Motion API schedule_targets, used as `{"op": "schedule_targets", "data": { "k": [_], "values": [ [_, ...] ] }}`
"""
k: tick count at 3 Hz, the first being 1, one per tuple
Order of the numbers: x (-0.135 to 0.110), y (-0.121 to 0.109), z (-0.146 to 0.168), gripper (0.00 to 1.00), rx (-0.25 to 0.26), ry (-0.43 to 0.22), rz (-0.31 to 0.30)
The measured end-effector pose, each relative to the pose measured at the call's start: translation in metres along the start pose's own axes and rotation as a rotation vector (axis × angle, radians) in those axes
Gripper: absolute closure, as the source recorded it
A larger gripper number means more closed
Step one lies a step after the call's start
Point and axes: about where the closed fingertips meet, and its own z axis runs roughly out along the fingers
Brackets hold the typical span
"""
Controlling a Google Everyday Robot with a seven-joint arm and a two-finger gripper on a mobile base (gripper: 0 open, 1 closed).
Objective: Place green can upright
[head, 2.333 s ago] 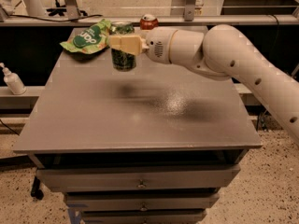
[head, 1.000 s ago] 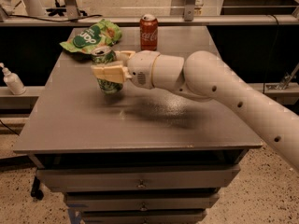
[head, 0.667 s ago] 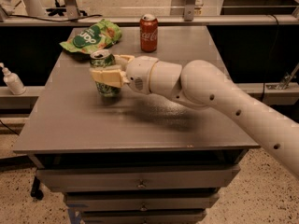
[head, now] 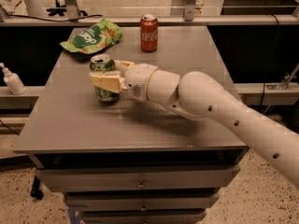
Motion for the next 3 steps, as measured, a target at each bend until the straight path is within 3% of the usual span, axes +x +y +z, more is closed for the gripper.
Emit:
{"op": "schedule_targets", "data": {
  "k": [2, 3],
  "values": [
    [0.0067, 0.0042, -0.0012, 0.13, 0.008, -0.012, 0.011],
    [0.0088, 0.0055, -0.0029, 0.0, 0.006, -0.01, 0.007]
  ]
}}
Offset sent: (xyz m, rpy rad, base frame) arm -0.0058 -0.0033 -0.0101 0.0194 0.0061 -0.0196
